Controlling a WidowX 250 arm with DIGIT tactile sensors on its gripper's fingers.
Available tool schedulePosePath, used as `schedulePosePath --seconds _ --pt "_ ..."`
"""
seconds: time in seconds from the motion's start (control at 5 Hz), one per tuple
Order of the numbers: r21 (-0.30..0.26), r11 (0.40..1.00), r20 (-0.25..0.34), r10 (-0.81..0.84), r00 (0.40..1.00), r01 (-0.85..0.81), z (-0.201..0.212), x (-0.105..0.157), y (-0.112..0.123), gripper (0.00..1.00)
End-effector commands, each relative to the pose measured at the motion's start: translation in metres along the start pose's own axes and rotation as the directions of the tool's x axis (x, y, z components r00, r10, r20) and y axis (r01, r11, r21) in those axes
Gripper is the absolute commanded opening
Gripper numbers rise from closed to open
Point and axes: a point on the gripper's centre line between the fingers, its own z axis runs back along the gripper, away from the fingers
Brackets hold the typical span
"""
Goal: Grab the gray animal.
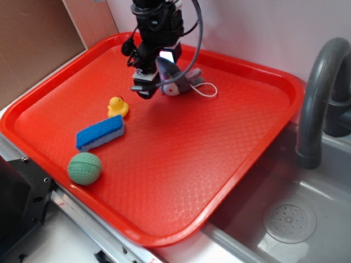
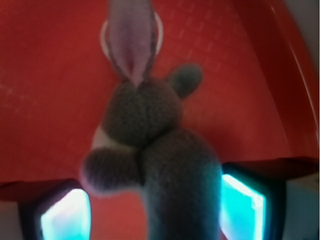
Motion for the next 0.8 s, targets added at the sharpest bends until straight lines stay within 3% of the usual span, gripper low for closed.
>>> schedulePosePath --seconds 0.0,0.2,0.4,0.6 --pt "-0.002 0.999 0.005 -0.049 0.999 0.049 -0.007 0.028 0.003 0.89" --pt "-0.008 0.998 -0.001 -0.062 0.998 0.062 -0.014 0.030 0.002 0.00" --pt "-0.010 1.000 -0.013 -0.020 1.000 0.020 -0.017 0.029 0.003 0.00" --pt "-0.028 0.980 0.057 0.196 0.979 -0.195 -0.006 0.021 -0.005 0.00"
